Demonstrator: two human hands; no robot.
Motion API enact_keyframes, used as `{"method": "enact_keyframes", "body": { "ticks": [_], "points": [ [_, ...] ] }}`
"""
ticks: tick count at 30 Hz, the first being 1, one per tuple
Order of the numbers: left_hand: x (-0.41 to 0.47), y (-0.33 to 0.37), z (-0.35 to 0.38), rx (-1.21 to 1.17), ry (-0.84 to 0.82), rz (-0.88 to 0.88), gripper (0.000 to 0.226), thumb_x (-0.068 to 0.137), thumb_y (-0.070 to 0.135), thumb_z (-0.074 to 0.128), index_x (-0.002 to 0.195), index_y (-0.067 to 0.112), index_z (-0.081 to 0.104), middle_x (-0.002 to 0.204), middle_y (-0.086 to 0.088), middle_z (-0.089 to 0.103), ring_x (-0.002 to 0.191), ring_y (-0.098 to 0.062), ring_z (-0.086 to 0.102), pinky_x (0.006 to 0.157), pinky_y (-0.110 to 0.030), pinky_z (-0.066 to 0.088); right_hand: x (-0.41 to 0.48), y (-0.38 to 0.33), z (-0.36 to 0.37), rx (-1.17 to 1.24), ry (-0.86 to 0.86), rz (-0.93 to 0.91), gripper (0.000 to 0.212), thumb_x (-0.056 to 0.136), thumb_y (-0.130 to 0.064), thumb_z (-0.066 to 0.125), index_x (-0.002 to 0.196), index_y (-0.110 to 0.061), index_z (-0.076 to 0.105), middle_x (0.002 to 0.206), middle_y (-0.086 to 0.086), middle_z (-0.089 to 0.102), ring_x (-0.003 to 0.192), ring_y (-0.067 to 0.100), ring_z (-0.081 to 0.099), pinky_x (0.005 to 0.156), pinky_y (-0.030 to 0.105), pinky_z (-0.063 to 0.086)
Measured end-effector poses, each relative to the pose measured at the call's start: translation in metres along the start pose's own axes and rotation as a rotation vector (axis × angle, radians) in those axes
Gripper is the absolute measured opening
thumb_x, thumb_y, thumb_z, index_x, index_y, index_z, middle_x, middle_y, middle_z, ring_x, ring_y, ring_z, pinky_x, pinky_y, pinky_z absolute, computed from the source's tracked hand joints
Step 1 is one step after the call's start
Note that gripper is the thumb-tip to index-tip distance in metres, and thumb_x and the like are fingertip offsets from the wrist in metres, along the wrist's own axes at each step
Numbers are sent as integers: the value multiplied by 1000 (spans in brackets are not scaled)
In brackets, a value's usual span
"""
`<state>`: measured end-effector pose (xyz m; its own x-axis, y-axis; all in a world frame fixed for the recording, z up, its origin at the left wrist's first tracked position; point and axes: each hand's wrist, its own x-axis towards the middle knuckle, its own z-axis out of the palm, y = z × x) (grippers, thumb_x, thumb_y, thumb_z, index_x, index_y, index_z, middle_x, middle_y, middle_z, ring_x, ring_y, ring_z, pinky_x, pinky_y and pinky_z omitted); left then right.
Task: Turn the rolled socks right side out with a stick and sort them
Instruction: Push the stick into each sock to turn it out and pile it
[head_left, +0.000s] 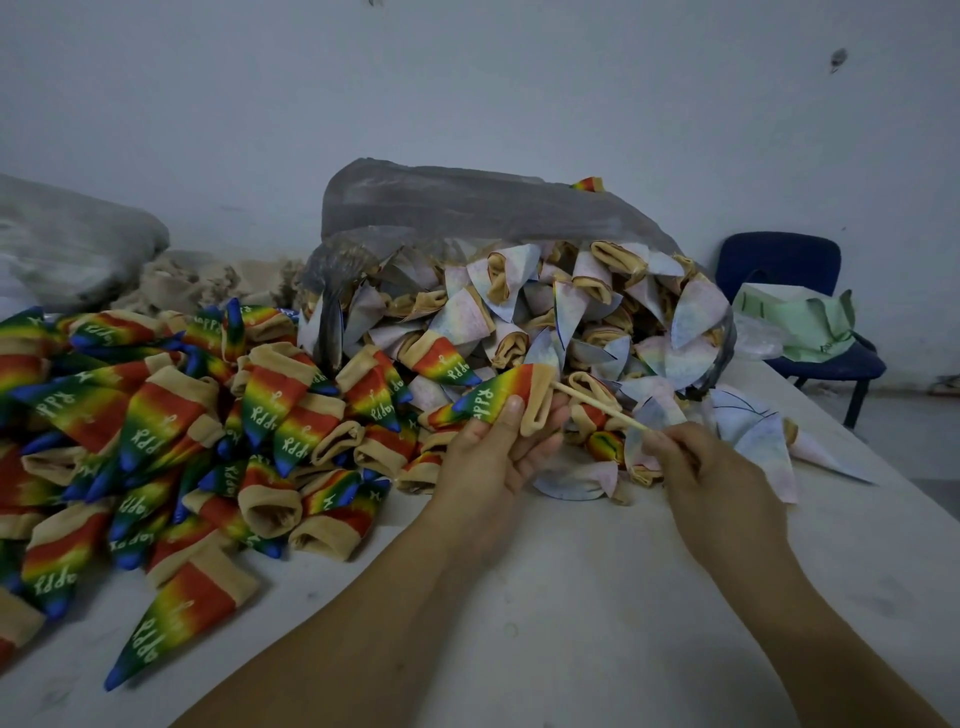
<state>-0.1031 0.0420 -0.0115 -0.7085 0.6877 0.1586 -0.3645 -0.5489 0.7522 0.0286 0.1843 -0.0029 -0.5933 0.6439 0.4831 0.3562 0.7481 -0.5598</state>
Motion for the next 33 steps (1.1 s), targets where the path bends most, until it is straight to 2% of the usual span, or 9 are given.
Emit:
{"method": "enact_keyframes", "body": {
  "ticks": [7,11,13,16,19,22,25,30,33],
  "points": [
    [3,6,-7,-15,101,-3,26,100,15,50,115,-1,65,104,-11,76,96,-18,73,71,-23,59,-3,-3,3,-47,-68,-53,25,90,-50,41,78,-32,53,67,-7,58,59,-1,46,51,22,34],
    [6,9,-11,-43,228,-5,16,98,0,51,100,-6,66,92,-13,74,73,-14,72,62,-21,57,5,7,-7,-67,-192,-5,25,86,-58,47,74,-37,53,68,-14,58,66,-1,52,53,25,35],
    [9,10,-12,-88,285,-11,15,95,-6,51,105,-7,62,91,-14,71,66,-13,69,57,-20,56,7,12,-8,-103,-199,24,20,85,-55,51,73,-38,50,67,-19,54,65,-5,49,52,23,33],
    [10,11,-13,-116,330,-5,16,94,-9,49,96,-1,63,72,-7,72,54,-6,64,49,-19,53,11,21,-8,-193,-157,14,14,91,-37,53,80,-28,56,70,-15,53,62,8,52,54,26,32],
    [9,11,-13,37,348,-6,18,95,-5,48,92,1,64,59,-3,64,47,-7,57,47,-22,51,11,20,-9,41,-153,108,21,94,-32,50,75,-25,53,67,-5,56,66,22,56,57,31,41],
    [3,0,-4,340,266,-48,24,95,1,49,103,10,70,73,0,71,60,-9,64,58,-24,51,3,-2,-3,279,-145,100,27,90,-44,53,71,-25,55,65,-2,55,63,9,53,54,28,36],
    [-5,-10,8,554,142,-99,29,95,8,55,112,26,70,103,4,75,86,-14,72,72,-27,58,-9,-29,2,522,-224,34,8,83,-50,60,85,-43,62,84,-19,63,75,-8,58,55,9,42],
    [-14,-12,15,642,27,-108,26,96,9,50,108,28,64,109,-2,72,96,-20,70,76,-33,59,-15,-31,13,469,-263,-31,8,90,-34,59,83,-31,61,79,-5,64,70,0,58,57,8,42],
    [-16,-10,17,652,17,-119,17,87,36,60,101,35,69,108,6,71,104,-15,67,90,-36,57,-14,-29,12,473,-217,10,13,92,-35,56,80,-29,61,68,-5,62,65,2,56,53,7,39]
  ]
}}
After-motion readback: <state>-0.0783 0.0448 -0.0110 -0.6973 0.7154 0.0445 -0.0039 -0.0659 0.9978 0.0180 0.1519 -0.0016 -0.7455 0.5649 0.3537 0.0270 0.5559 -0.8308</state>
